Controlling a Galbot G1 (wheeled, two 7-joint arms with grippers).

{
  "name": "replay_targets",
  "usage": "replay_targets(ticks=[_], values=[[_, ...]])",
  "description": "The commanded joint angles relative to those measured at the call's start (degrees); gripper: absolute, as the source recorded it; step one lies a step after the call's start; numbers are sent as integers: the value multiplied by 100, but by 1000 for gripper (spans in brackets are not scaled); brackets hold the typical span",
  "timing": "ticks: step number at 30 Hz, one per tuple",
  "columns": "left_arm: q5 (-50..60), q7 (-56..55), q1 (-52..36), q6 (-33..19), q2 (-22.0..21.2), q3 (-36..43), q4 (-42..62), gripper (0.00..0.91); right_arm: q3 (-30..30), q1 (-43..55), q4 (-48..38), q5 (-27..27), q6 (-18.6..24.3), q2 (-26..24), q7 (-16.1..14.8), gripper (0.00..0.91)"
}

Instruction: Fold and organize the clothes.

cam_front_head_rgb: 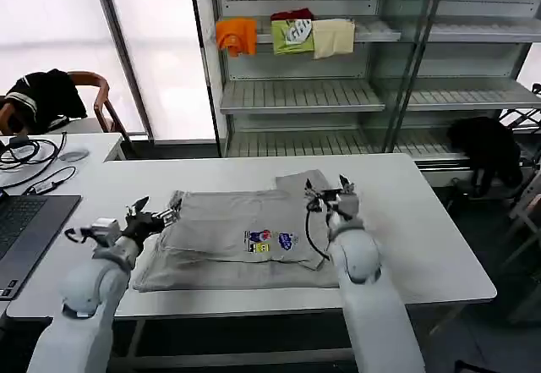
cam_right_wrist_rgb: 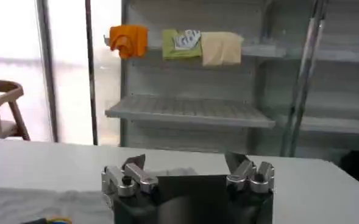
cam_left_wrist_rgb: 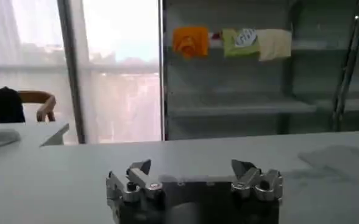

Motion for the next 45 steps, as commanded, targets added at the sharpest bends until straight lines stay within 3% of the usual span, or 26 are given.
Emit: replay_targets(ticks=[1, 11, 18, 29, 32, 33, 34, 35, 36, 37, 38, 40, 45], values=[[571, 244, -1907, 64, 65, 908, 2591, 907, 92, 1318, -2205, -6, 114, 234, -145, 907], [1079, 489, -2290, 54, -38, 921, 3428, 907, 195, 1374, -2690, 705, 547, 163, -276, 907], [1252, 532, -2306, 49, -152, 933, 3491, 907, 202, 1407, -2800, 745, 534, 151, -123, 907], [1326, 531, -2339, 43, -194, 914, 3607, 746, 188, 1440, -2981, 717, 617, 76, 92, 907], [1351, 535, -2337, 31, -211, 906, 3629, 655, 176, 1423, -3003, 654, 593, 60, 98, 907], [1352, 536, -2333, 29, -216, 904, 3626, 655, 175, 1417, -3007, 637, 592, 60, 95, 826], [1350, 542, -2315, 22, -224, 904, 3598, 584, 177, 1406, -3017, 595, 589, 58, 92, 544], [1348, 549, -2298, 19, -229, 904, 3571, 534, 177, 1401, -3023, 568, 589, 58, 89, 423], [1346, 556, -2282, 19, -228, 906, 3542, 413, 178, 1396, -3029, 557, 586, 59, 83, 121], [1346, 561, -2260, 17, -232, 914, 3510, 262, 172, 1385, -3036, 515, 578, 54, 64, 20], [1346, 561, -2248, 16, -241, 915, 3477, 131, 165, 1376, -3044, 490, 570, 53, 47, 0], [1347, 560, -2243, 16, -254, 918, 3454, 30, 159, 1349, -3034, 431, 552, 58, -7, 0], [1328, 598, -2219, 30, -259, 925, 3400, 10, 140, 1268, -2915, 406, 502, 83, -126, 0]])
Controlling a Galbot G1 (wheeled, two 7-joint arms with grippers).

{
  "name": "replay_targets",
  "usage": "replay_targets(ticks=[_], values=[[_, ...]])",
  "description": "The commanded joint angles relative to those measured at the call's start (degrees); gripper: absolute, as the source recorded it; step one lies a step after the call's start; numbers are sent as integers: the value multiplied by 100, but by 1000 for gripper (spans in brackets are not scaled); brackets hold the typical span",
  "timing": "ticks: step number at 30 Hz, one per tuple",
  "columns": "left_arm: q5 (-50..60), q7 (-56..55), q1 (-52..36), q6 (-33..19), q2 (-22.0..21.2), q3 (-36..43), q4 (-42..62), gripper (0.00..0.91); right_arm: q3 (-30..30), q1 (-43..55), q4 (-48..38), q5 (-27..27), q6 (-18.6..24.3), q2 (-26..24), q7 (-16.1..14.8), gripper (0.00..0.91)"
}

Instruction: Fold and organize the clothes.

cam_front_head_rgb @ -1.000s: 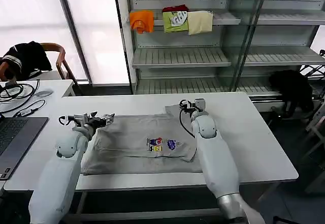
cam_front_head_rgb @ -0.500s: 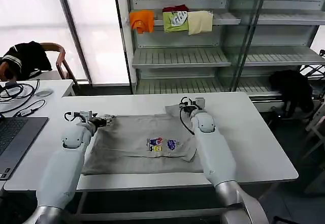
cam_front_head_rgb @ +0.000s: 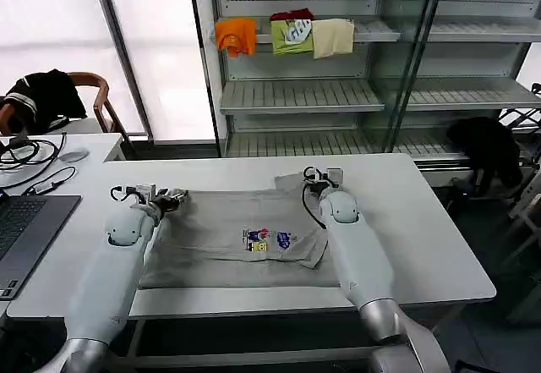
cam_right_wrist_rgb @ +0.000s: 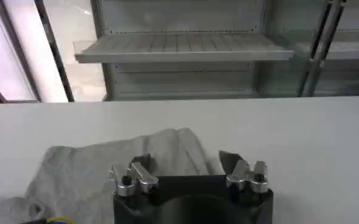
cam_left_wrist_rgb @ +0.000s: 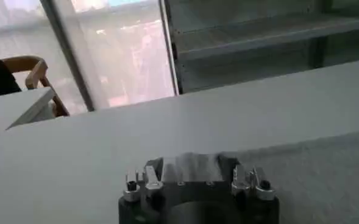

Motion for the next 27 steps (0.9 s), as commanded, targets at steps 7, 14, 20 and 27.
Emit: replay_targets(ticks=[7, 14, 20, 27], values=[[-8, 76, 70, 33, 12, 12, -125, 0, -3, -92, 191, 19, 81, 33, -102, 0], [-143, 134, 180, -101, 35, -44, -241, 0, -11, -244, 493, 182, 532, 26, -28, 0], [-836, -96, 361, -534, 95, -186, -774, 0, -28, -596, 1328, 164, 932, 2, 64, 0], [-1329, -253, 923, -456, 299, -442, -1877, 0, -67, -1325, 2791, 126, 442, -150, 106, 0]])
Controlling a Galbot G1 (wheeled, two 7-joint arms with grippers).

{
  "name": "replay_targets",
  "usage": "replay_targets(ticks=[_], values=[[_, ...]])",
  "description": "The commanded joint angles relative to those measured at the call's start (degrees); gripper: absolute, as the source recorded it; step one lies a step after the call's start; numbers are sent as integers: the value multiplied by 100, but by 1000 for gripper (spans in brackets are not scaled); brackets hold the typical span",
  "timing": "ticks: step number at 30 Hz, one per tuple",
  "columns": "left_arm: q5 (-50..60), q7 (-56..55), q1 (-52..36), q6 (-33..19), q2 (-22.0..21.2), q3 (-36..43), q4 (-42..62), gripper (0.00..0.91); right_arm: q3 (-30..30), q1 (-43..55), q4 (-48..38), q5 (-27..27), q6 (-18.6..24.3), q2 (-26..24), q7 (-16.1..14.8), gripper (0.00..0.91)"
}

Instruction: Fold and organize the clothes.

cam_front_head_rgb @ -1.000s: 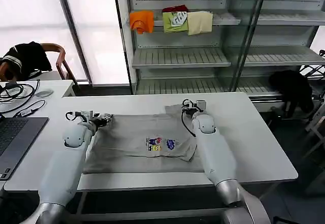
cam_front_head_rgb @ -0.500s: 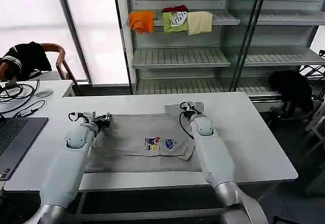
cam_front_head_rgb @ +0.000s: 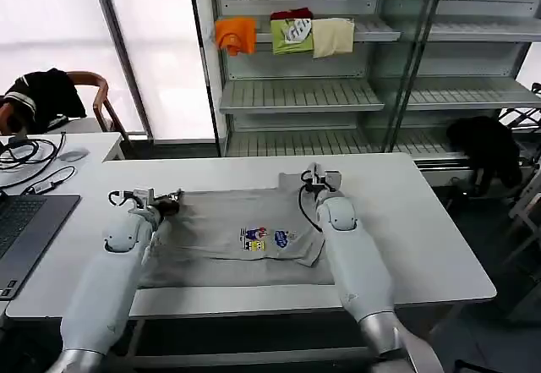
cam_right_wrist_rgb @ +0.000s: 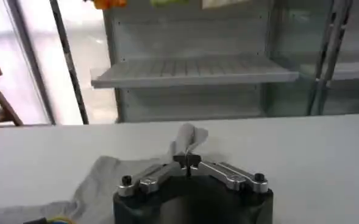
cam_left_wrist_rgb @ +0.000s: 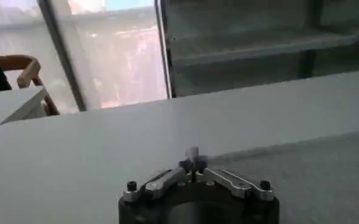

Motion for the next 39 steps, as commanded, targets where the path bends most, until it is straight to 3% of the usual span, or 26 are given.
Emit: replay_targets(ticks=[1, 9, 18, 32, 39], values=[[-849, -201, 636, -138, 184, -286, -1413, 0, -18, -783, 1574, 1, -159, -101, 28, 0], [-1153, -50, 1882, -60, 302, -820, -2557, 0, -26, -2030, 3253, 127, -805, -405, -91, 0], [-1490, 118, 3202, -330, 293, -1362, -3529, 0, -25, -3398, 4630, 146, -1092, -606, -140, 0], [-1493, 506, 4040, -279, 416, -1940, -3964, 10, 115, -4291, 5595, 67, -1164, -734, -149, 0], [-1202, 652, 4112, -274, 428, -1881, -3790, 10, 89, -4553, 5695, -282, -1125, -709, -271, 0]])
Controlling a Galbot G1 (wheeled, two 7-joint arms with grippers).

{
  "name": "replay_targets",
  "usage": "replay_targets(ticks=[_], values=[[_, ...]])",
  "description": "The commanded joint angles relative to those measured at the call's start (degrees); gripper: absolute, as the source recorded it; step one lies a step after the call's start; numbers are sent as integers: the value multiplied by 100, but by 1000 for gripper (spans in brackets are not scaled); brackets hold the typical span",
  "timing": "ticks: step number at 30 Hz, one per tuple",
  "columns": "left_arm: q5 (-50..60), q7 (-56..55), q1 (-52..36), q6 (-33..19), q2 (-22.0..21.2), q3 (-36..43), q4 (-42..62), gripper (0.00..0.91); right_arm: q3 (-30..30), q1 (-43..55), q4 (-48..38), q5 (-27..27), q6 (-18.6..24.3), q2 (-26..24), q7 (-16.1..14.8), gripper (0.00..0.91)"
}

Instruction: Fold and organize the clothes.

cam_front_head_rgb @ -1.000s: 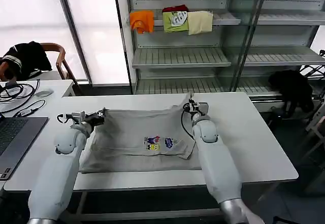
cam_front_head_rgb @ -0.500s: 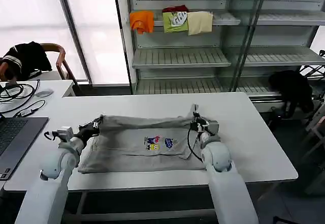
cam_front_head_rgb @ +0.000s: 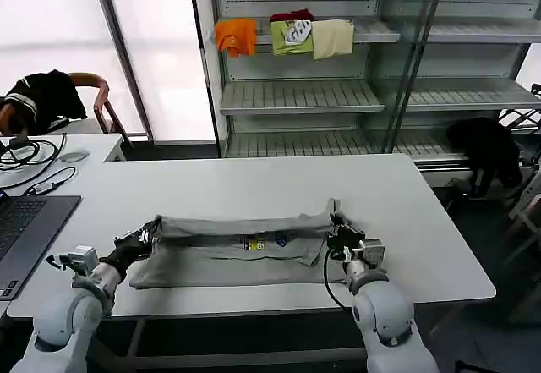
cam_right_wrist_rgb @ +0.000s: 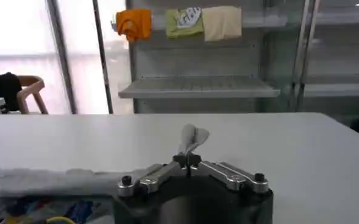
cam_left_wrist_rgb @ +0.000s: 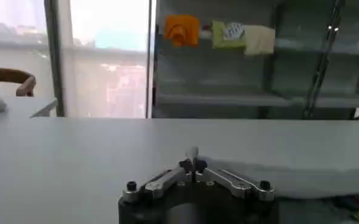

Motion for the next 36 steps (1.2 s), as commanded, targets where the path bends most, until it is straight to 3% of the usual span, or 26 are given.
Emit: replay_targets(ticks=[1, 4, 5, 6, 7, 10, 11, 12, 13, 14, 20, 27, 32, 33, 34, 35, 36], values=[[197, 233, 530, -27, 51, -200, -197, 10, -3, -604, 512, -299, -16, -17, -86, 0], [283, 229, 483, -3, 82, -174, -141, 10, -21, -689, 493, -437, 27, 10, -98, 0], [350, 231, 461, 19, 87, -174, -132, 10, -23, -713, 482, -495, 32, 19, -87, 40], [387, 231, 451, 22, 96, -170, -127, 20, -22, -732, 476, -552, 31, 27, -69, 312], [432, 229, 446, 22, 101, -167, -124, 20, -22, -740, 470, -589, 29, 30, -41, 907], [609, 193, 403, 23, 90, -142, -90, 40, -15, -799, 422, -1070, 68, 53, 97, 907], [665, 173, 393, 23, 83, -132, -79, 151, -11, -823, 396, -1291, 117, 60, 158, 907], [690, 158, 391, 24, 77, -123, -76, 383, -12, -854, 359, -1548, 144, 65, 296, 907], [703, 137, 390, 24, 66, -121, -76, 766, -11, -865, 343, -1686, 138, 67, 391, 907], [747, 103, 390, 24, 50, -116, -73, 907, 10, -889, 286, -1891, 108, 89, 524, 907], [1020, -165, 470, -94, -59, -95, -123, 907, 166, -871, 112, -2091, 59, 127, 951, 907], [1688, -639, 645, -158, -277, -17, -149, 907, 362, -677, 375, -1501, 397, 103, 907, 907], [1698, -731, 686, -112, -366, 63, -136, 907, 336, -494, 610, -1252, 353, 99, 837, 907], [1708, -742, 680, -75, -372, 76, -121, 645, 327, -468, 628, -1245, 343, 96, 832, 907], [1714, -756, 670, -40, -380, 80, -117, 464, 315, -432, 662, -1231, 330, 95, 828, 907], [1699, -752, 665, -34, -393, 84, -97, 131, 305, -407, 691, -1215, 313, 93, 819, 907], [1673, -739, 663, -36, -396, 85, -98, 30, 302, -399, 702, -1206, 308, 93, 817, 907]])
